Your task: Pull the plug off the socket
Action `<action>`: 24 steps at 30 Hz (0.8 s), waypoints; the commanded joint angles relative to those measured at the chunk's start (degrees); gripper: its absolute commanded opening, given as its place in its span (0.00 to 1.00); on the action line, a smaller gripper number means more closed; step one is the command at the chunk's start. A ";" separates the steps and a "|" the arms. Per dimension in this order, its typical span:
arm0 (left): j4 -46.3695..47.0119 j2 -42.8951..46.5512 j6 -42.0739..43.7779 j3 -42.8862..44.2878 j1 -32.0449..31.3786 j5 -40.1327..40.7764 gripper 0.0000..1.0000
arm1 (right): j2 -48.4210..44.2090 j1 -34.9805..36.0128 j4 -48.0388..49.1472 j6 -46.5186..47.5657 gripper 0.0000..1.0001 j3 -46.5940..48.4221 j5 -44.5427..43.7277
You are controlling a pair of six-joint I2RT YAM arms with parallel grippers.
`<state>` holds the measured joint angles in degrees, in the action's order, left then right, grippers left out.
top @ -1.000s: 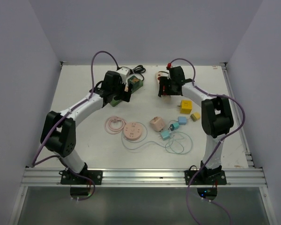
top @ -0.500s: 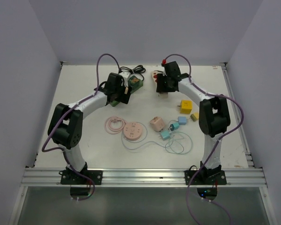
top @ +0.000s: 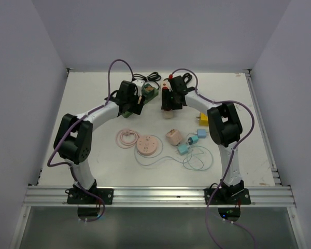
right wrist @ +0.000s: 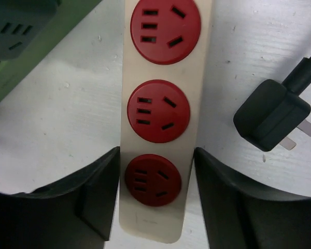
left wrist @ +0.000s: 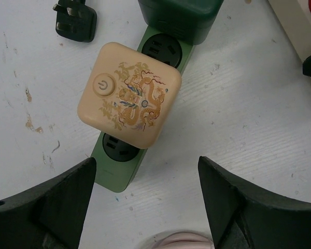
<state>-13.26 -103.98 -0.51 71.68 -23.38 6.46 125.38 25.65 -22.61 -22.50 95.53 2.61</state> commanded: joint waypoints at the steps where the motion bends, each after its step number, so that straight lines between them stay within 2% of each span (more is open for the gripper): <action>1: 2.71 0.19 1.83 1.79 0.26 1.62 0.84 | -2.24 0.01 3.72 -1.32 0.65 0.10 -0.05; 5: 3.93 0.28 2.09 2.32 0.35 1.10 0.88 | -4.00 -0.60 2.49 0.79 0.76 -1.22 -2.35; 9: 4.03 -1.30 3.58 4.17 0.35 0.40 0.89 | -8.04 -2.53 3.80 1.84 0.93 -5.34 -1.38; 12: 4.82 -2.62 4.90 5.74 0.35 -0.57 0.89 | -12.61 -3.24 6.35 3.34 0.96 -9.65 1.51; 18: 4.47 -6.40 7.28 8.38 0.87 -1.71 0.88 | -20.87 -3.50 9.42 4.22 0.96 -17.64 10.55; 24: 4.38 -8.95 8.24 9.35 1.58 -3.91 0.84 | -26.41 -3.59 11.01 5.01 0.96 -23.80 13.82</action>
<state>-10.79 -111.70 5.65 78.98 -22.35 4.97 101.82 21.87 -14.37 -18.94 73.93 12.25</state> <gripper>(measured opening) 0.848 0.957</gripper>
